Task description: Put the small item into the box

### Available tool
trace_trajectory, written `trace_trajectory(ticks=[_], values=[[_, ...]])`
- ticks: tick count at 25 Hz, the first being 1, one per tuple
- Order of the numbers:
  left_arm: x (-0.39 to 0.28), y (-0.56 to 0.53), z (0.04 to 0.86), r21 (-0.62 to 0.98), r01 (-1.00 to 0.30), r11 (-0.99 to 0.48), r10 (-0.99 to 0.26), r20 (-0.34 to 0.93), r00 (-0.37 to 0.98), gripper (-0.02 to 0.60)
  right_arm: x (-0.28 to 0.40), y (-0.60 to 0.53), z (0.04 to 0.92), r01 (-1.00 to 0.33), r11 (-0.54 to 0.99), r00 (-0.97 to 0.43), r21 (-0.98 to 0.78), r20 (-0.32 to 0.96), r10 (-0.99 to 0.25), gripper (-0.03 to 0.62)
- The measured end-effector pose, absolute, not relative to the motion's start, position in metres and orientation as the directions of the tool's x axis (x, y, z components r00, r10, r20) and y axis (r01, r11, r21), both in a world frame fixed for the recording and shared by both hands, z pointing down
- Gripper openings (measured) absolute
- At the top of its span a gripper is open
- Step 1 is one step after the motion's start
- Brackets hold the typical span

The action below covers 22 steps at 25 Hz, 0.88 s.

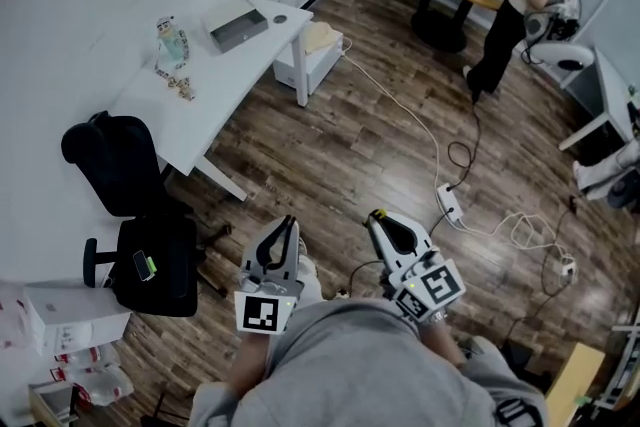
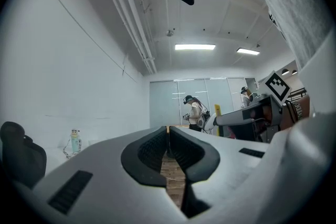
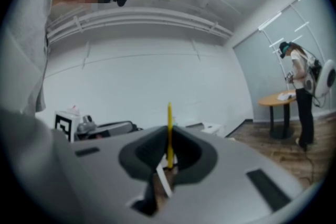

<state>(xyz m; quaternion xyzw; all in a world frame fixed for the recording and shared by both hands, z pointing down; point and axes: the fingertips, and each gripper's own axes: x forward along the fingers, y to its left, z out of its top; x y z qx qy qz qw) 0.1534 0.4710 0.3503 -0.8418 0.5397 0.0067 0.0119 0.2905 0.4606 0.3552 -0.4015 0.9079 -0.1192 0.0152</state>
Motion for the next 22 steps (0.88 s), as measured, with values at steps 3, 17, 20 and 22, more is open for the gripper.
trace_trajectory(ticks=[3, 17, 20, 22], values=[[0.147, 0.441, 0.351, -0.007, -0.904, -0.427, -0.904, -0.027, 0.427, 0.046, 0.285, 0.431, 0.357, -0.737, 0.637, -0.666, -0.226, 0.084, -0.741, 0.048], [0.091, 0.309, 0.347, 0.006, -0.869, -0.495, -0.868, -0.041, 0.494, 0.046, 0.226, 0.311, 0.358, -0.78, 0.582, -0.616, -0.23, 0.116, -0.779, 0.047], [0.072, 0.287, 0.345, 0.003, -0.87, -0.494, -0.868, -0.054, 0.493, 0.046, 0.209, 0.285, 0.361, -0.781, 0.582, -0.615, -0.226, 0.115, -0.78, 0.047], [0.057, 0.274, 0.347, 0.006, -0.871, -0.491, -0.87, -0.051, 0.49, 0.046, 0.196, 0.27, 0.362, -0.778, 0.587, -0.619, -0.224, 0.115, -0.777, 0.048]])
